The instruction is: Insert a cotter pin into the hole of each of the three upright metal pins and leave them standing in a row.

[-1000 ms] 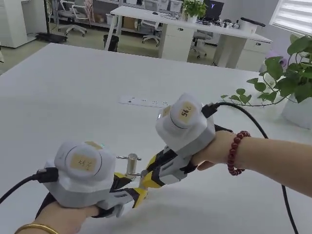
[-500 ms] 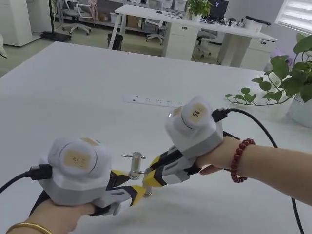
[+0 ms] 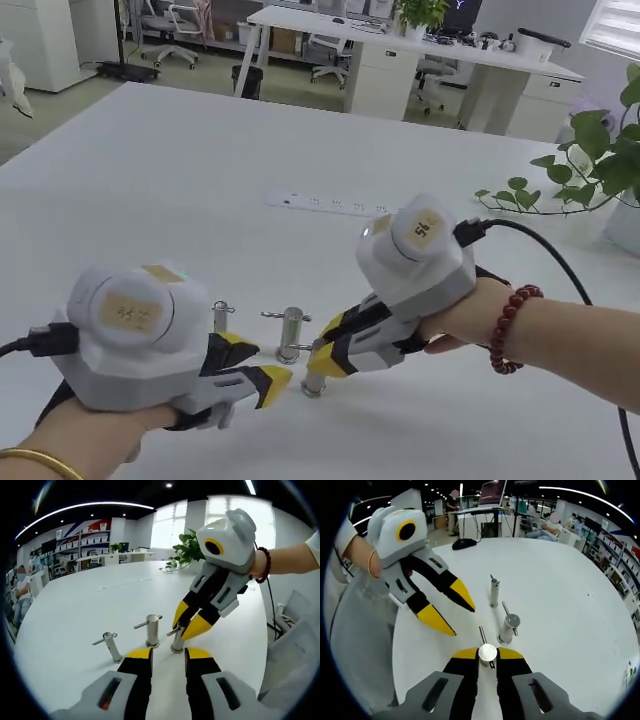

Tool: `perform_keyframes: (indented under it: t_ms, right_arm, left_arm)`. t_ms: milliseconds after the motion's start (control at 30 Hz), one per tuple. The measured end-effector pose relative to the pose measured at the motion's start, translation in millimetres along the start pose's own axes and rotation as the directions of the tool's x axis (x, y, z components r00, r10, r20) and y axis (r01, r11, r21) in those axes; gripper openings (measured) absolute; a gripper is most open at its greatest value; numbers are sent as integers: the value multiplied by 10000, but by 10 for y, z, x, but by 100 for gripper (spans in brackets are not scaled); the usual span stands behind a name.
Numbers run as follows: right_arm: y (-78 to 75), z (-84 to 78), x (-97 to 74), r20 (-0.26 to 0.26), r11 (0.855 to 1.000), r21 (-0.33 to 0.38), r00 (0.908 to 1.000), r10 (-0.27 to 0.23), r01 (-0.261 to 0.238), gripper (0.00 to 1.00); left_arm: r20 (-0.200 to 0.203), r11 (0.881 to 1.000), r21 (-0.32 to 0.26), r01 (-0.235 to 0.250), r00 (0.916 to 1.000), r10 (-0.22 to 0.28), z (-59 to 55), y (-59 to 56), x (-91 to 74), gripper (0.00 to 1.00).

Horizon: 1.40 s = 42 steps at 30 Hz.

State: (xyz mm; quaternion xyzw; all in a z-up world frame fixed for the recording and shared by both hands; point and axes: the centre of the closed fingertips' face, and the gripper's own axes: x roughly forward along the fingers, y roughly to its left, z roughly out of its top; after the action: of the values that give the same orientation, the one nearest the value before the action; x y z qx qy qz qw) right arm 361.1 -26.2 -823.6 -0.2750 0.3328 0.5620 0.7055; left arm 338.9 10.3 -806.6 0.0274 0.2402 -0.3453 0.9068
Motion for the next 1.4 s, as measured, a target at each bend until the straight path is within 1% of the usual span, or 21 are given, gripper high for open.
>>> perform_keyframes:
  t_ms: [100, 200, 500, 633, 733, 867, 1033, 1200, 1400]
  right_arm:
    - [-65, 21, -37, 89, 9998, 144, 9999, -106, 105, 12]
    - [-124, 11, -60, -29, 9997, 42, 9997, -239, 239, 12]
    - [-259, -105, -96, -340, 9994, -6, 9988, -353, 353, 13]
    - [-321, -134, -129, -352, 9991, 90, 9985, -422, 425, 13]
    - [-352, -165, -143, -456, 9989, 27, 9979, -456, 458, 13]
    - [-377, -196, -158, -464, 9989, 84, 9979, -463, 467, 13]
    - [-388, -243, -169, -550, 9988, 83, 9974, -473, 478, 13]
    - [-411, -261, -178, -509, 9986, 116, 9974, -511, 517, 13]
    - [-428, -261, -179, -415, 9989, 34, 9980, -467, 469, 13]
  left_arm:
    - [122, 10000, -34, 31, 9999, -30, 24, -3, -42, 25]
    - [239, 10000, -4, 20, 9997, -20, 43, 4, -85, 26]
    - [512, 9998, 176, 55, 9987, -64, 84, 20, -244, 31]
    - [747, 9997, 240, 66, 9972, -84, 126, 26, -328, 34]
    - [859, 9997, 244, 76, 9963, -97, 139, 41, -380, 37]
    - [961, 9997, 224, 55, 9953, -77, 134, 61, -446, 42]
    - [982, 9995, 301, 26, 9951, -56, 122, 61, -515, 48]
    - [1039, 9999, 142, 55, 9946, -69, 112, 77, -564, 55]
    - [1052, 9997, 207, 111, 9944, -132, 111, 61, -601, 58]
